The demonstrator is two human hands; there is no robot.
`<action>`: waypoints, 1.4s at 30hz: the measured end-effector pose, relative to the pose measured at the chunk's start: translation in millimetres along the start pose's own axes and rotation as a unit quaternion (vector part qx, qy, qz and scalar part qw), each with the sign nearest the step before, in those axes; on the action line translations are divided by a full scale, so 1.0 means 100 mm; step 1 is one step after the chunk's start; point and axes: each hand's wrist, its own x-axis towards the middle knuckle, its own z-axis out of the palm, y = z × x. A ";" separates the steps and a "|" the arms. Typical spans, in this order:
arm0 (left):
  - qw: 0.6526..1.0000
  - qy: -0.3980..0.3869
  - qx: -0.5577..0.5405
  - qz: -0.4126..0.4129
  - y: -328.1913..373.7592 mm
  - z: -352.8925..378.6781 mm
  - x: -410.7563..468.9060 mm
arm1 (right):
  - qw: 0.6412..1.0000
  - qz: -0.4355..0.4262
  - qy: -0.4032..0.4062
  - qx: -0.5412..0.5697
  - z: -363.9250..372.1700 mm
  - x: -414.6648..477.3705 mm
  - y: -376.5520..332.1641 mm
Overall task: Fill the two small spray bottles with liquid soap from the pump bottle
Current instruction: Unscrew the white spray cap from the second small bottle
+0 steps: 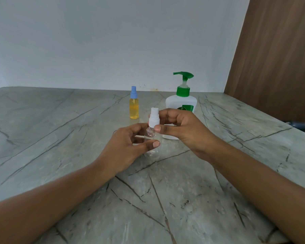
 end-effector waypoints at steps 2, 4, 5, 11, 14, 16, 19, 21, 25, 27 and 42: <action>1.000 -0.003 -0.009 -0.002 0.00 -0.01 0.00 | 0.999 0.015 -0.041 0.017 -0.03 -0.02 -0.02; 1.000 -0.010 -0.013 -0.005 0.00 -0.01 0.00 | 1.000 0.012 -0.021 -0.016 -0.01 -0.02 -0.03; 1.000 -0.013 -0.011 -0.005 0.00 -0.01 0.01 | 0.999 -0.003 0.016 -0.043 0.00 -0.02 -0.03; 1.000 -0.004 0.001 -0.007 -0.03 -0.01 0.01 | 0.986 -0.070 0.125 -0.087 0.12 0.02 0.01; 1.000 -0.002 0.003 -0.008 -0.04 -0.01 0.01 | 0.988 -0.062 0.117 -0.076 0.11 0.01 0.02; 1.000 0.000 0.005 -0.006 -0.04 -0.01 0.01 | 0.992 -0.049 0.101 -0.052 0.07 0.01 0.03; 1.000 0.000 0.008 -0.002 -0.03 -0.01 0.01 | 0.999 -0.015 0.032 -0.010 0.01 0.00 0.02; 1.000 0.000 0.012 0.001 -0.02 -0.01 0.01 | 0.999 0.011 -0.029 0.009 -0.01 -0.01 0.02; 1.000 -0.004 0.004 0.003 -0.01 0.00 0.02 | 0.999 -0.008 0.041 -0.032 0.06 -0.01 0.01; 1.000 -0.002 0.013 -0.003 -0.02 0.00 0.02 | 0.993 -0.036 0.098 -0.061 0.13 0.01 0.01; 1.000 -0.002 0.013 0.004 -0.03 -0.01 0.01 | 0.999 -0.027 0.012 -0.019 0.08 0.00 -0.02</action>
